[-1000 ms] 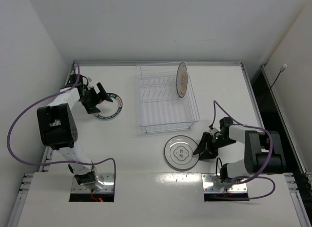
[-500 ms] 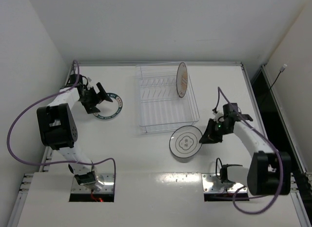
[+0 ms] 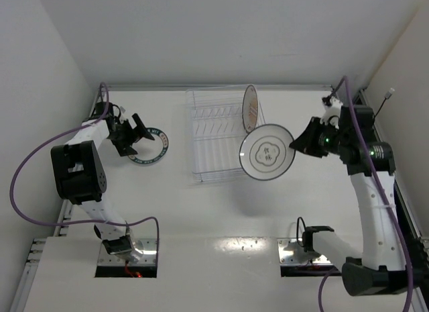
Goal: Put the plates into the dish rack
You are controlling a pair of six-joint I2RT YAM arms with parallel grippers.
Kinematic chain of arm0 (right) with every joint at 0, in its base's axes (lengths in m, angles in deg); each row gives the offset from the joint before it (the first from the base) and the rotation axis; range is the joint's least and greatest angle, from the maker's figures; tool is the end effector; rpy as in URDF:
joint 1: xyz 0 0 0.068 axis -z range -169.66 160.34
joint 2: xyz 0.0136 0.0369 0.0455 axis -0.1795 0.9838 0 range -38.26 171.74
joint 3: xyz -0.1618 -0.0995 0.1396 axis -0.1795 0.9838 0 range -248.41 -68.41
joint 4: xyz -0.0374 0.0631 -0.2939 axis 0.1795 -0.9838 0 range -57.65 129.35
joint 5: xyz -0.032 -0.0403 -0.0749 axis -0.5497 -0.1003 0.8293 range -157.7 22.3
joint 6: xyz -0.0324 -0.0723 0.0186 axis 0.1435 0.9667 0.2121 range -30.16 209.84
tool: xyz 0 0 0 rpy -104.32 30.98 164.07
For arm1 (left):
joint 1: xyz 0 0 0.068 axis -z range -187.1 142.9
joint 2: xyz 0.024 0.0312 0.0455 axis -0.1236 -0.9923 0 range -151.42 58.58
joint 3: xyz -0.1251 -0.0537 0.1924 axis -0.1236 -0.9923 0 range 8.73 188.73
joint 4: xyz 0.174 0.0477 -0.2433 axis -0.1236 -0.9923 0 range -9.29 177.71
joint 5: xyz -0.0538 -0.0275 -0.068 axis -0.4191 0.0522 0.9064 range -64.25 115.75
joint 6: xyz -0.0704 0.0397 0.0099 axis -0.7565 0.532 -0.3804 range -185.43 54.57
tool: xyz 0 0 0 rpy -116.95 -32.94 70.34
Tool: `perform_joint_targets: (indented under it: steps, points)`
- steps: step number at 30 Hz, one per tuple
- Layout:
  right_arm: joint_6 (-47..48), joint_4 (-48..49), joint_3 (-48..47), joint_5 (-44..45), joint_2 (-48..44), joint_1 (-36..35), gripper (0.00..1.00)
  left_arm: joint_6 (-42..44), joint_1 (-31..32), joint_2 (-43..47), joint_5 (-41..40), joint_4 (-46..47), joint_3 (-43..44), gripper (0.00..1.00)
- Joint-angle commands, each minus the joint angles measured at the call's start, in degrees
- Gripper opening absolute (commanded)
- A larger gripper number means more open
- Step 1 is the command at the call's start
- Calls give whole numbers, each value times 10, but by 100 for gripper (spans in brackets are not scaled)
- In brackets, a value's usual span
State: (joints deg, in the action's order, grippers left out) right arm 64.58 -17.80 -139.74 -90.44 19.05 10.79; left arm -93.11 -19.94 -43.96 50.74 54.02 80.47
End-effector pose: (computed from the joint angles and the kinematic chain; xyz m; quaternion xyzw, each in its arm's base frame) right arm 0.2656 0.0251 0.3363 0.1237 0.8944 0.2604 0.3419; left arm 0.4036 0.0615 0.1126 -0.2849 0.9098 -0.2371 0.1865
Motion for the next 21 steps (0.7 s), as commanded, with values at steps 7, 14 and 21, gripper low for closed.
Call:
perform_joint_targets:
  steps: [7, 14, 21]
  points:
    - [-6, 113, -247, 236, 224, -78, 0, -2, -6, 5, -1, -1, 19, 100]
    - [58, 85, -491, 448, 459, -206, 0, -2, -6, 22, -12, -1, 9, 100]
    - [107, 89, -580, 613, 573, -267, 0, -2, -6, 34, -22, -6, 3, 100]
